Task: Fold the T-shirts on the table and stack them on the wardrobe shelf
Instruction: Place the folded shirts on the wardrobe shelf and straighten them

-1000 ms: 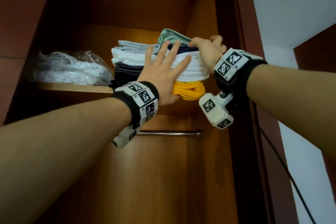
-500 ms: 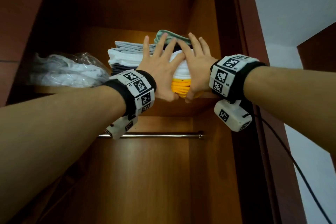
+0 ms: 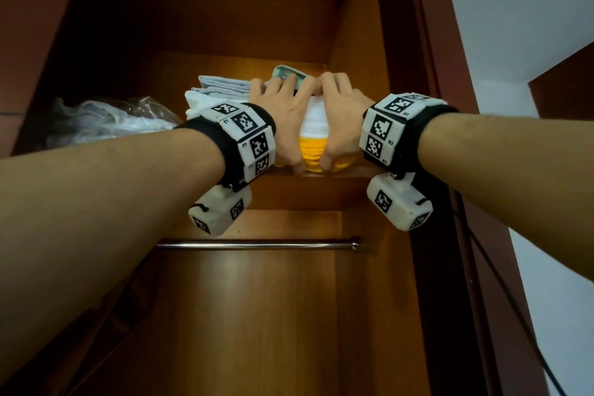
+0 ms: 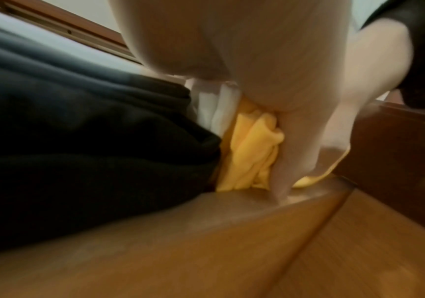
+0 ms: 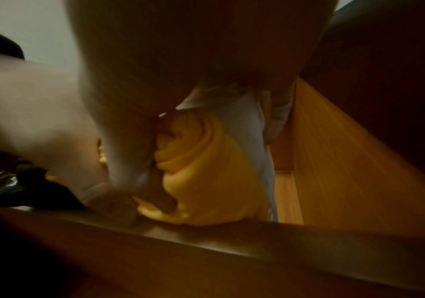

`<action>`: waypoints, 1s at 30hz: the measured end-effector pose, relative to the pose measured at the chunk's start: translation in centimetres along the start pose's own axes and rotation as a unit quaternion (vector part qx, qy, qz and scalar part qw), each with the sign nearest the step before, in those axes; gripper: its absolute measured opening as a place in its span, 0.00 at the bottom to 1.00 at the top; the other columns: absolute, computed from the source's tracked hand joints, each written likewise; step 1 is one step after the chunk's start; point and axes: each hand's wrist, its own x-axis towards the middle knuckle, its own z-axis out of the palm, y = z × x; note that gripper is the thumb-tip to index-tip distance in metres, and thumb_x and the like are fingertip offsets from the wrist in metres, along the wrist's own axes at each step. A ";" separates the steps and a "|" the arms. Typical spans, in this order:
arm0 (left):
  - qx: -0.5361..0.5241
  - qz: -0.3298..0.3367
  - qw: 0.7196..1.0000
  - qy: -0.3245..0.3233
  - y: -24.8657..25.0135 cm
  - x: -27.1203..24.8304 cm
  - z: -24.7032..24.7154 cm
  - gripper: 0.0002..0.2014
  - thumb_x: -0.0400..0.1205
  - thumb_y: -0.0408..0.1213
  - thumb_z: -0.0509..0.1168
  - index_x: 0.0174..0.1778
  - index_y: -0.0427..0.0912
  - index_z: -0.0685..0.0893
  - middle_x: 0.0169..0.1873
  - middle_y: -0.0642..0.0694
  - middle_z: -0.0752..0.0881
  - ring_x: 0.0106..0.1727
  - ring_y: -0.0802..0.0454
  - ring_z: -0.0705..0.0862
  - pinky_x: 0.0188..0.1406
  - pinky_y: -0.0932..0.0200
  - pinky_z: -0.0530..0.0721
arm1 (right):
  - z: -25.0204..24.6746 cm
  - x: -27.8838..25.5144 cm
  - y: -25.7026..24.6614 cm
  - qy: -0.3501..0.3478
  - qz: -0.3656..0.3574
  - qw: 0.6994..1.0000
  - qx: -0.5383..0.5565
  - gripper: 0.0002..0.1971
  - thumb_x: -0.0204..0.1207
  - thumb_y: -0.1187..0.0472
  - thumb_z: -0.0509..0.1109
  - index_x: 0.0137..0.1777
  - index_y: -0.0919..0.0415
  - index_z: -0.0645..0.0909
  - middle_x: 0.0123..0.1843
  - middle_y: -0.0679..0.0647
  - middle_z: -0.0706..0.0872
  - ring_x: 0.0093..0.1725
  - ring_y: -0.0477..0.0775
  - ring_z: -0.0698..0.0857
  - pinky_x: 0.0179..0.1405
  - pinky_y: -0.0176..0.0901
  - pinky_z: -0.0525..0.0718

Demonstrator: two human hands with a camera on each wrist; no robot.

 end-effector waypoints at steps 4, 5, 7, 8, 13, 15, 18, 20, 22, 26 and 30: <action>-0.003 -0.021 1.000 -0.001 0.0 0.1 -0.5 0.65 0.43 0.64 0.81 0.73 0.50 0.55 0.74 0.40 0.66 0.69 0.39 0.68 0.66 0.38 0.68 | 0.4 0.1 0.1 0.024 0.001 1.000 0.020 0.61 0.39 0.49 0.89 0.73 0.52 0.58 0.66 0.54 0.64 0.58 0.62 0.76 0.50 0.55 0.83; -0.003 -0.026 1.000 -0.010 0.2 0.2 -0.7 0.67 0.43 0.64 0.82 0.75 0.50 0.54 0.78 0.38 0.61 0.72 0.37 0.66 0.68 0.37 0.67 | 0.5 0.1 0.2 0.025 0.002 0.999 0.022 0.62 0.40 0.49 0.89 0.75 0.51 0.56 0.67 0.54 0.63 0.59 0.62 0.76 0.47 0.53 0.82; -0.017 -0.035 0.999 -0.031 0.4 0.2 -0.9 0.68 0.46 0.60 0.84 0.78 0.51 0.50 0.84 0.35 0.47 0.79 0.34 0.59 0.74 0.34 0.62 | 0.5 0.0 0.2 0.025 0.013 0.999 0.021 0.64 0.42 0.49 0.88 0.77 0.51 0.55 0.68 0.54 0.62 0.60 0.61 0.74 0.42 0.50 0.76; -0.022 -0.038 0.998 -0.038 0.5 0.3 -1.0 0.69 0.47 0.58 0.85 0.79 0.53 0.48 0.84 0.35 0.40 0.81 0.33 0.55 0.76 0.34 0.60 | 0.5 0.0 0.2 0.023 0.021 0.999 0.014 0.63 0.42 0.48 0.88 0.78 0.52 0.55 0.68 0.54 0.61 0.61 0.61 0.73 0.41 0.50 0.73; 0.014 -0.038 0.997 -0.064 0.7 0.8 -1.3 0.69 0.46 0.60 0.84 0.78 0.51 0.50 0.84 0.37 0.49 0.78 0.34 0.62 0.71 0.35 0.63 | 1.3 0.1 0.1 0.038 0.039 0.999 0.003 0.57 0.44 0.47 0.87 0.73 0.57 0.62 0.76 0.52 0.56 0.67 0.62 0.70 0.46 0.50 0.77; 0.034 -0.034 0.997 -0.055 0.8 0.9 -1.3 0.64 0.43 0.63 0.83 0.72 0.49 0.56 0.74 0.42 0.68 0.68 0.39 0.70 0.63 0.40 0.66 | 1.2 0.2 0.2 0.030 0.041 0.999 0.016 0.58 0.45 0.48 0.87 0.75 0.56 0.60 0.82 0.51 0.49 0.70 0.65 0.69 0.56 0.54 0.81; 0.032 -0.030 0.999 -0.027 0.9 0.9 -1.2 0.61 0.42 0.62 0.83 0.68 0.48 0.60 0.61 0.45 0.73 0.61 0.43 0.73 0.59 0.43 0.67 | 0.6 0.3 0.5 0.003 0.041 0.999 0.014 0.55 0.45 0.47 0.88 0.70 0.57 0.61 0.73 0.53 0.67 0.62 0.61 0.73 0.49 0.52 0.78; 0.023 -0.024 0.999 -0.019 1.0 1.0 -1.3 0.61 0.42 0.63 0.83 0.69 0.48 0.61 0.60 0.45 0.71 0.61 0.43 0.73 0.60 0.43 0.67 | 0.4 0.1 0.8 0.009 0.044 0.999 0.019 0.50 0.46 0.47 0.88 0.65 0.57 0.62 0.62 0.52 0.72 0.54 0.55 0.70 0.42 0.49 0.72; 0.017 -0.015 1.000 -0.017 1.4 1.2 -1.4 0.61 0.42 0.65 0.82 0.69 0.48 0.62 0.61 0.46 0.71 0.61 0.43 0.73 0.62 0.42 0.67 | 0.3 -0.2 1.2 0.022 0.052 0.998 0.027 0.48 0.48 0.48 0.87 0.64 0.56 0.63 0.60 0.51 0.71 0.51 0.54 0.69 0.40 0.48 0.69; -0.009 0.003 1.000 -0.027 2.7 1.9 -1.3 0.64 0.44 0.74 0.78 0.72 0.48 0.63 0.64 0.47 0.72 0.65 0.44 0.74 0.66 0.42 0.66 | -0.2 -0.7 2.3 0.022 0.069 0.997 0.001 0.43 0.53 0.55 0.85 0.64 0.56 0.63 0.61 0.52 0.71 0.54 0.57 0.71 0.39 0.48 0.71; -0.059 0.022 0.997 -0.045 4.7 2.8 -1.1 0.63 0.52 0.72 0.78 0.79 0.49 0.59 0.74 0.45 0.69 0.74 0.42 0.69 0.72 0.41 0.65 | -0.8 -0.5 3.7 -0.007 0.106 0.994 -0.033 0.39 0.63 0.57 0.82 0.69 0.60 0.64 0.68 0.57 0.73 0.66 0.65 0.75 0.55 0.54 0.75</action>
